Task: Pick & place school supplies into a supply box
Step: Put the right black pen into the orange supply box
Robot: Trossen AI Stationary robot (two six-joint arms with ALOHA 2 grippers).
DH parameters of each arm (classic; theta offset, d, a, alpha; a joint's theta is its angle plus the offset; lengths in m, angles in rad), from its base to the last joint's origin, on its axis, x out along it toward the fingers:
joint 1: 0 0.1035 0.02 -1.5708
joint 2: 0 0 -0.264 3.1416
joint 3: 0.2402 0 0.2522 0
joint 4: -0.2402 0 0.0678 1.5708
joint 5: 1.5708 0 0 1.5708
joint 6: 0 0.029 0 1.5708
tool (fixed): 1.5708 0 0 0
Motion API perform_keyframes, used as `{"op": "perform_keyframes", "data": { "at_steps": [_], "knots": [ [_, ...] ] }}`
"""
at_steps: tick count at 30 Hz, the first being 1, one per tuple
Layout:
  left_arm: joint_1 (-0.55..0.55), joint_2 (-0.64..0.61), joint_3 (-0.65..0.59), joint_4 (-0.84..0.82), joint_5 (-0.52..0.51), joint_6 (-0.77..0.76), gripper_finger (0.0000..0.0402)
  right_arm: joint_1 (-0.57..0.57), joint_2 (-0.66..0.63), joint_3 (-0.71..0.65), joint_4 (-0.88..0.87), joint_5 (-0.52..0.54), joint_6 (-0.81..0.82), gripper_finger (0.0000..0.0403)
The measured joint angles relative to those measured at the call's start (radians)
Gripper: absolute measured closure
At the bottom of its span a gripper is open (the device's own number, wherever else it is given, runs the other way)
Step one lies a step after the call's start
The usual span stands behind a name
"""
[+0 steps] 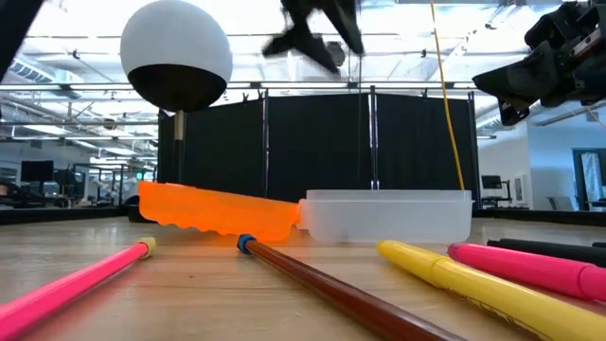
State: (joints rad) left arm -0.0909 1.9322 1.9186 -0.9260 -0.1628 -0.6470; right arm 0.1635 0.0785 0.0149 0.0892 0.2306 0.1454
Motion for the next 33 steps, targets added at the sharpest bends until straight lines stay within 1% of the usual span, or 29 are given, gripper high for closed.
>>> {"op": "perform_keyframes", "data": {
  "at_steps": [4, 8, 9, 11, 14, 17, 19, 21, 23, 25, 26, 29, 30, 32, 33],
  "knots": [
    [-0.117, -0.135, 0.0, -0.062, -0.179, 0.116, 0.0295, 0.0, 0.006, 0.0, -0.016, 0.0, 0.0, 0.0403],
    [-0.217, -0.259, -0.008, -0.158, -0.392, 0.146, 0.0379, 0.0, 0.016, 0.0, -0.017, 0.0, 0.022, 0.0403],
    [-0.232, -0.289, -0.024, -0.178, -0.43, 0.148, 0.039, 0.0, 0.019, 0.0, -0.017, 0.0, 0.027, 0.0403],
    [-0.257, -0.35, -0.083, -0.182, -0.479, 0.177, 0.0392, 0.0, 0.023, 0.0, -0.016, 0.0, 0.026, 0.0403],
    [-0.304, -0.458, -0.241, -0.123, -0.491, 0.312, 0.0394, 0.0, 0.024, 0.0, -0.014, 0.0, 0.026, 0.0403],
    [-0.327, -0.567, -0.438, 0.001, -0.432, 0.452, 0.0396, 0.0, 0.025, 0.0, -0.021, -0.006, 0.03, 0.0403],
    [-0.328, -0.652, -0.582, 0.088, -0.423, 0.514, 0.0394, 0.0, 0.032, 0.0, -0.032, -0.031, 0.049, 0.0403],
    [-0.312, -0.754, -0.724, 0.187, -0.412, 0.587, 0.0397, 0.001, 0.041, 0.0, -0.036, -0.054, 0.071, 0.0403],
    [-0.276, -0.861, -0.858, 0.297, -0.369, 0.64, 0.0398, 0.001, 0.048, 0.0, -0.037, -0.054, 0.081, 0.0403],
    [-0.225, -0.968, -1.002, 0.458, -0.282, 0.69, 0.0395, 0.001, 0.05, 0.0, -0.036, -0.052, 0.076, 0.0403],
    [-0.198, -1.021, -1.078, 0.547, -0.217, 0.726, 0.0394, 0.001, 0.051, 0.0, -0.035, -0.051, 0.065, 0.0403],
    [-0.12, -1.151, -1.29, 0.833, 0.038, 0.853, 0.0397, 0.001, 0.051, 0.0, -0.024, -0.051, 0.015, 0.0403],
    [-0.09, -1.184, -1.358, 0.914, 0.089, 0.874, 0.0398, 0.001, 0.053, 0.0, -0.02, -0.051, 0.005, 0.0403],
    [-0.032, -1.231, -1.463, 1.04, 0.111, 0.864, 0.0396, 0.001, 0.053, 0.0, -0.01, -0.051, -0.007, 0.0403],
    [-0.007, -1.251, -1.502, 1.07, 0.113, 0.841, 0.0396, 0.001, 0.054, 0.0, 0.0, -0.05, -0.013, 0.0403]
  ]
}}
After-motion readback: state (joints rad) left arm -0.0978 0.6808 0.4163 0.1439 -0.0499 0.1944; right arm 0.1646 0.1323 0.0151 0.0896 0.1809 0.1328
